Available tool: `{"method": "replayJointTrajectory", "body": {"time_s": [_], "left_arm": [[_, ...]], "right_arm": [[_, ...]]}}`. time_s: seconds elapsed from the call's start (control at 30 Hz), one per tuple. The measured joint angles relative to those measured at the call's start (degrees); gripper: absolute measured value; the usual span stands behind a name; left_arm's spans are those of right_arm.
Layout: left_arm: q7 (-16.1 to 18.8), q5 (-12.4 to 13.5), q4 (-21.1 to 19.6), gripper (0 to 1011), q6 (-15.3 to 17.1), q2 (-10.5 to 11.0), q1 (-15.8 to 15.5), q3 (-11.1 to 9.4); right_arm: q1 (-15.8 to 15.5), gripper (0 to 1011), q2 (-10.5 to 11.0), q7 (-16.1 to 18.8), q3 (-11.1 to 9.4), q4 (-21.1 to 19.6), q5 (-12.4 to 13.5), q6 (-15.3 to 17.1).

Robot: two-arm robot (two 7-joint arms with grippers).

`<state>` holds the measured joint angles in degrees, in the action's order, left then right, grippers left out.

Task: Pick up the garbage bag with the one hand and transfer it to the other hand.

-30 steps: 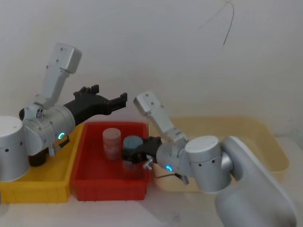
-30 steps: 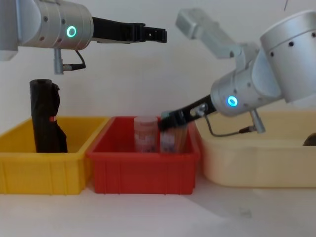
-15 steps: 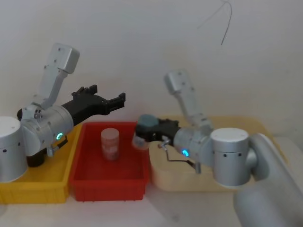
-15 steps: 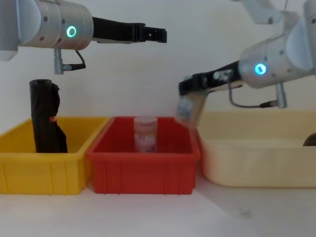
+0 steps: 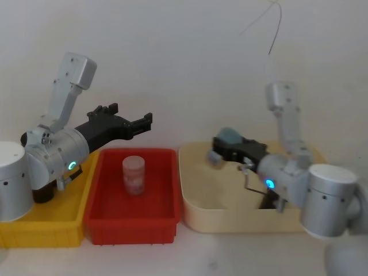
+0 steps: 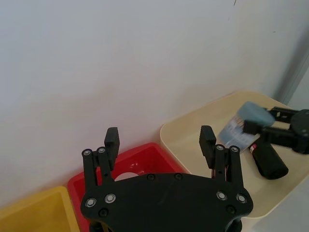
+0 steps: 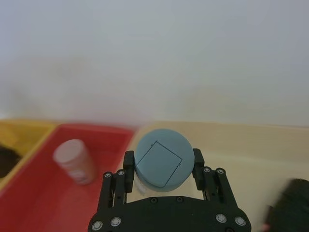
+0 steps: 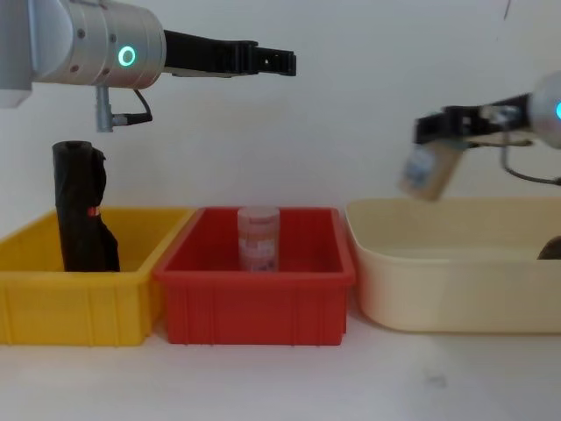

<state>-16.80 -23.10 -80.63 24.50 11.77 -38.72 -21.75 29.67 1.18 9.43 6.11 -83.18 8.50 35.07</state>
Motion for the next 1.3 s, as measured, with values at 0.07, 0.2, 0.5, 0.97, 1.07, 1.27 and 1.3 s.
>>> {"method": "replayJointTrajectory", "body": {"time_s": [0.07, 0.2, 0.5, 0.97, 1.07, 1.27, 1.3], "left_arm": [[0.0, 0.0, 0.0, 1001, 0.0, 0.0, 0.0, 0.0], [0.0, 0.0, 0.0, 1001, 0.0, 0.0, 0.0, 0.0], [0.0, 0.0, 0.0, 1001, 0.0, 0.0, 0.0, 0.0], [-1.5, -0.3, 1.0, 1001, -0.5, 0.4, -0.1, -0.7], [-2.4, -0.5, 1.6, 1001, -0.8, 0.5, -0.2, -1.2], [-3.5, -0.8, 2.4, 1001, -1.2, 0.7, -0.3, -1.8], [-3.5, -0.8, 2.4, 1001, -1.2, 0.7, -0.3, -1.8]], "right_arm": [[-0.9, 690, 0.5, -0.6, -1.4, -0.4, 0.3, -1.0], [-2.6, 734, 1.3, -1.3, -3.5, -1.1, 0.7, -3.2], [-6.6, 974, 3.2, -1.0, -5.6, -2.7, 1.0, -10.5], [-14.1, 1000, 6.2, 3.7, -3.0, -7.7, 0.3, -20.1], [-15.5, 1000, 6.7, 4.5, -2.1, -8.7, 0.2, -21.2], [-19.3, 1000, 8.1, 7.1, 0.7, -11.7, -0.2, -24.1], [-19.6, 1001, 8.2, 7.5, 1.0, -12.0, -0.3, -24.4]]}}
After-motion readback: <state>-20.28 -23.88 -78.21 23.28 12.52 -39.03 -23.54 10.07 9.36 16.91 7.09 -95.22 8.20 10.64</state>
